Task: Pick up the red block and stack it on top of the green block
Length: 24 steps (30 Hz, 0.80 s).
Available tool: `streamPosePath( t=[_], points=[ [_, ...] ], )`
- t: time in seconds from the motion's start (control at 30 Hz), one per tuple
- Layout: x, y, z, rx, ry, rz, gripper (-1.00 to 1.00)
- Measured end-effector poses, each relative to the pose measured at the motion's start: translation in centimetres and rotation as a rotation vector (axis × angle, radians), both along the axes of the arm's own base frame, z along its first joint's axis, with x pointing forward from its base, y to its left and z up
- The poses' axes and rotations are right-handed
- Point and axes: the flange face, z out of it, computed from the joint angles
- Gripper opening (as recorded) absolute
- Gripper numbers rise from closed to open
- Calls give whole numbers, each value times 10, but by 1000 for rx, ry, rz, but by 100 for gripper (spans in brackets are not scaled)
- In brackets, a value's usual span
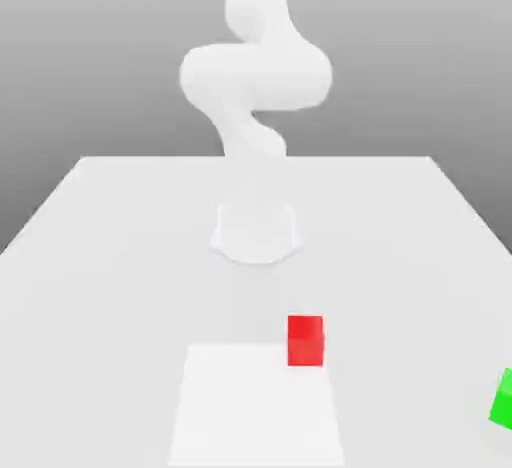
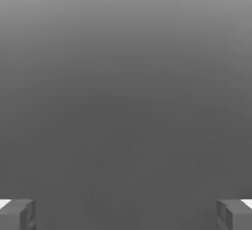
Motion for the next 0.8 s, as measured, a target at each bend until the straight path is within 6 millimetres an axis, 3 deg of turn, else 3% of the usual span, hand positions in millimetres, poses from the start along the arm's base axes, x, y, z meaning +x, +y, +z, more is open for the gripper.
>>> streamPosePath(
  t=[0.13,0.3,0.4,0.6,0.77,0.8],
  points=[
    [33,14,-99,30,150,4,0],
    [38,36,-225,42,339,3,0],
    [23,48,-300,35,458,-2,0],
    [-39,63,-452,-8,694,-19,0],
    [-49,65,-506,-12,722,-21,0],
    [-50,65,-514,-12,722,-21,-100]
  ],
)
